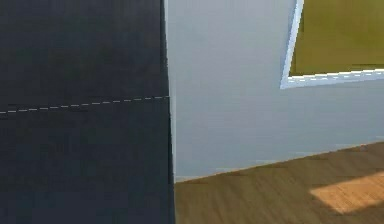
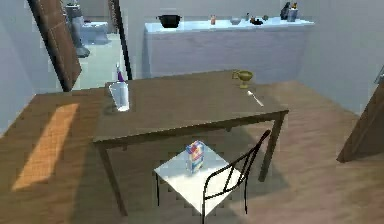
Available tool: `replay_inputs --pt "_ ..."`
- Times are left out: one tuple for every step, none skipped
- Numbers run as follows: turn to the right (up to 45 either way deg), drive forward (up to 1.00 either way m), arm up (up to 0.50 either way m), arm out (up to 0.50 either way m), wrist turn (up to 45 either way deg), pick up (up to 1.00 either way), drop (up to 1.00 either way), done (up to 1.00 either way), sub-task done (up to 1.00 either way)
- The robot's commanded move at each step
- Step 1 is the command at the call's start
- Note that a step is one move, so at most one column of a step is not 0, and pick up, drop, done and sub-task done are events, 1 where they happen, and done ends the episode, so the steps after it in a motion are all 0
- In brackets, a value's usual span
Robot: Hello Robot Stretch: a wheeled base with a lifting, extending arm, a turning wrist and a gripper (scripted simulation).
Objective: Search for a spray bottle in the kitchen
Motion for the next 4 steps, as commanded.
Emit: replay_inputs --pt "45.0 0.00 0.00 0.00 0.0 0.00 0.00 0.00 0.00" --pt "27.0 0.00 0.00 0.00 0.0 0.00 0.00 0.00 0.00" --pt "0.0 1.00 0.00 0.00 0.0 0.00 0.00 0.00 0.00" --pt "0.0 0.00 0.00 0.00 0.0 0.00 0.00 1.00 0.00"
